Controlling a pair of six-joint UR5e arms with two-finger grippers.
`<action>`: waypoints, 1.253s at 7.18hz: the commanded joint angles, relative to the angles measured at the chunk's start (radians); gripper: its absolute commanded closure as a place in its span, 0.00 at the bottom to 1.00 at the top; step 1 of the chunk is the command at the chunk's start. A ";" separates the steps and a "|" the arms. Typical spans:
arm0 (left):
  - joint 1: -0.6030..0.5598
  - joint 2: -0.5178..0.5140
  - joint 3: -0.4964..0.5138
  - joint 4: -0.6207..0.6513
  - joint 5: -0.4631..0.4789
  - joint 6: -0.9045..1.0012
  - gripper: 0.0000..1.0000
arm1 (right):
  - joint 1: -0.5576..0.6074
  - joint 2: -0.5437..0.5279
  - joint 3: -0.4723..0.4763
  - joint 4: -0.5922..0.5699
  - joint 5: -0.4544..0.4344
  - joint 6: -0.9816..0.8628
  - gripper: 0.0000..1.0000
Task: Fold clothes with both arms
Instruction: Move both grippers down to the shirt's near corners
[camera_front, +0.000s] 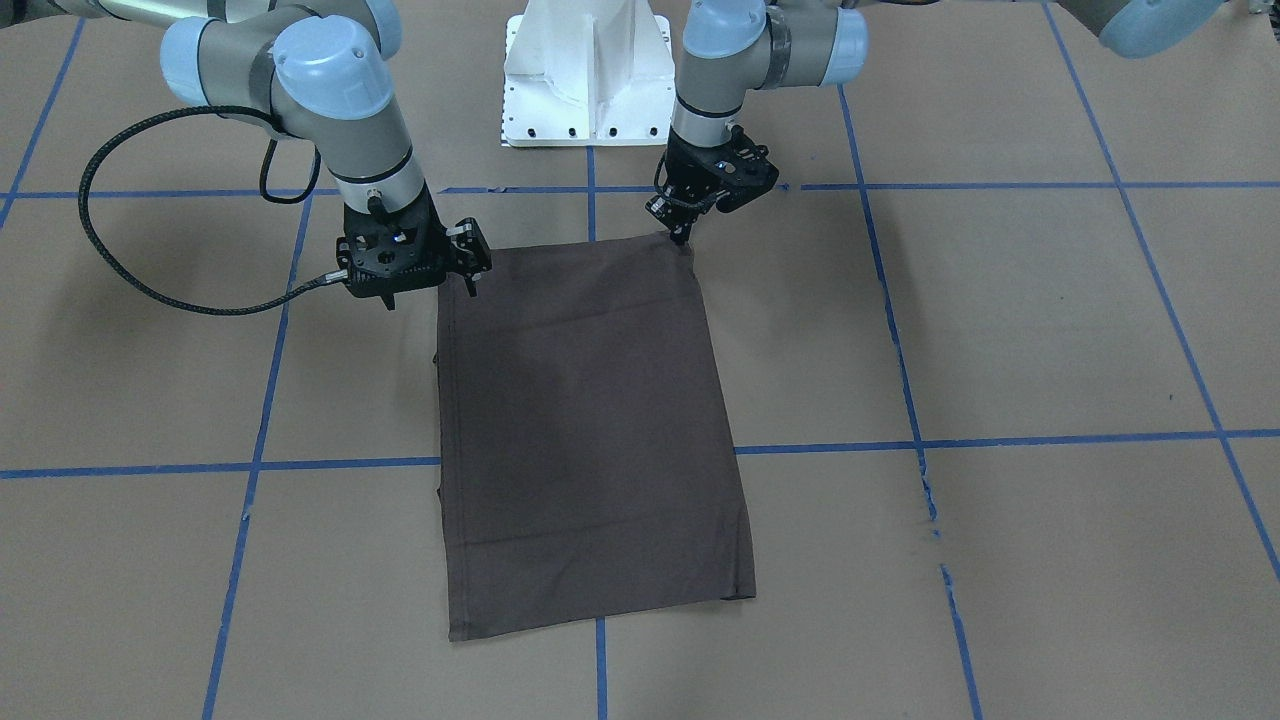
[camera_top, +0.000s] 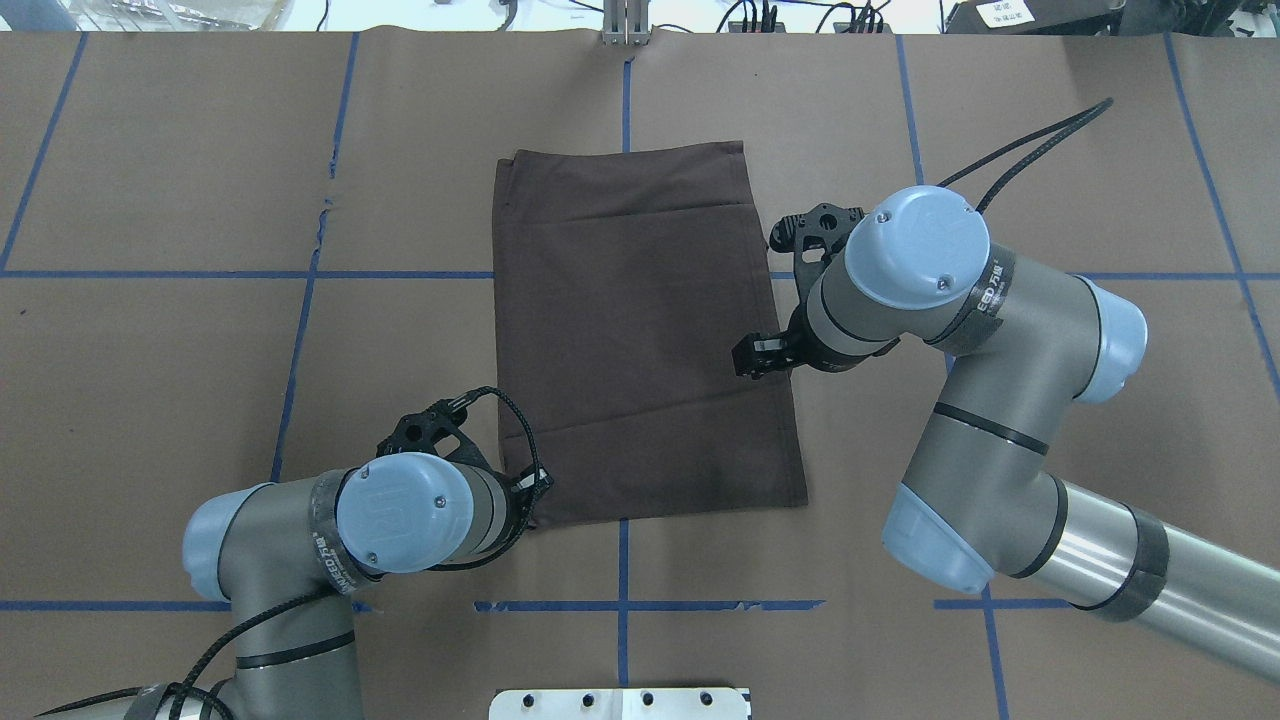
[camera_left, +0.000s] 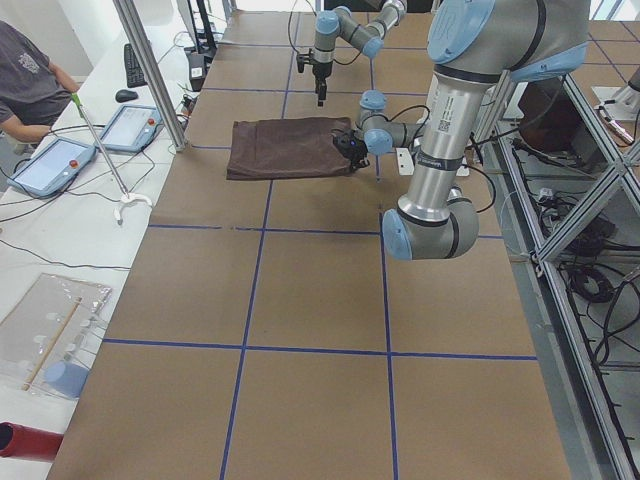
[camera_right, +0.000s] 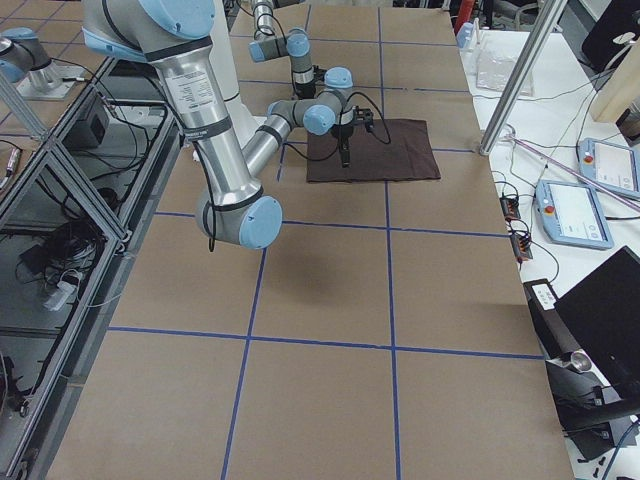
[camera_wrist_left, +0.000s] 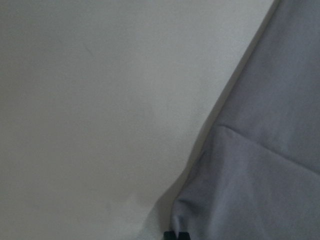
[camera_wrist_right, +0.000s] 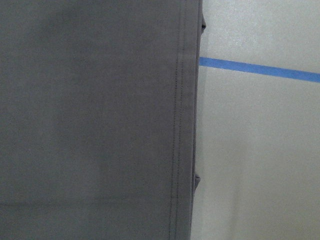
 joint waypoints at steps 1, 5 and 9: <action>-0.003 0.005 -0.005 0.002 0.000 0.015 1.00 | -0.036 0.000 0.001 0.004 -0.005 0.090 0.00; -0.012 0.006 -0.019 0.000 -0.001 0.098 1.00 | -0.166 -0.041 0.005 0.112 -0.075 0.505 0.00; -0.009 0.003 -0.020 0.002 0.000 0.098 1.00 | -0.203 -0.062 -0.025 0.112 -0.135 0.741 0.00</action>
